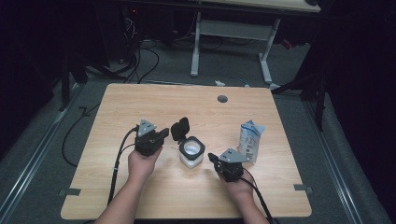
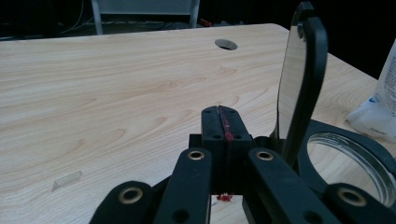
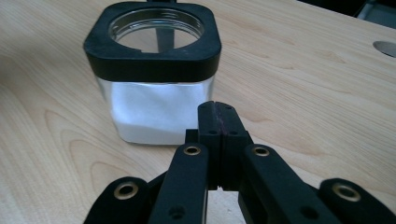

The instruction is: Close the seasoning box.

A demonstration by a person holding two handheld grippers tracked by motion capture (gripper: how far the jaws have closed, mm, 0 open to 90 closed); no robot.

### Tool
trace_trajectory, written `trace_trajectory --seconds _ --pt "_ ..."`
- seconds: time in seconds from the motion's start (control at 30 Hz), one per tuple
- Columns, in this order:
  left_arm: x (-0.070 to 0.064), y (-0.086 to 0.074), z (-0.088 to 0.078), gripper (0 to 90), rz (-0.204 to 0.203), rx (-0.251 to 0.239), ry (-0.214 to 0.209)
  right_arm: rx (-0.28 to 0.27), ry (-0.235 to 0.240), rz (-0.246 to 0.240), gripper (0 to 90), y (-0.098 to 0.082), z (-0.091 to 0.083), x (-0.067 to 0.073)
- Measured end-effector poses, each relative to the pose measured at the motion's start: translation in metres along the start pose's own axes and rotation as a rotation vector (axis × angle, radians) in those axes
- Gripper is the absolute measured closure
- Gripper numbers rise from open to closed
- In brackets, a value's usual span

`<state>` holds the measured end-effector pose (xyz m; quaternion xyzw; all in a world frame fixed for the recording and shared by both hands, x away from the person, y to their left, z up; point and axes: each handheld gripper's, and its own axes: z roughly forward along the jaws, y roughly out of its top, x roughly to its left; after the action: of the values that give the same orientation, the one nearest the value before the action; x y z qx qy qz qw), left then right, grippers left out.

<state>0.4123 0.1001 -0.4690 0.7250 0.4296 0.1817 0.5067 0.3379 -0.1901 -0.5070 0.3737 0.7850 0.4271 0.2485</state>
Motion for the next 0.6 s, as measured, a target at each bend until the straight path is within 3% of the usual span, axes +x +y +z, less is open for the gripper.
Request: trace_trajectory --seconds 0.3,0.6 --pt "-0.006 0.007 -0.001 90.0 0.002 -0.022 -0.023 0.019 0.027 -0.037 89.9 -0.002 0.008 0.015" --pt "-0.009 0.007 0.0 89.9 0.005 -0.025 -0.028 0.017 0.031 -0.042 89.9 0.0 0.01 0.019"
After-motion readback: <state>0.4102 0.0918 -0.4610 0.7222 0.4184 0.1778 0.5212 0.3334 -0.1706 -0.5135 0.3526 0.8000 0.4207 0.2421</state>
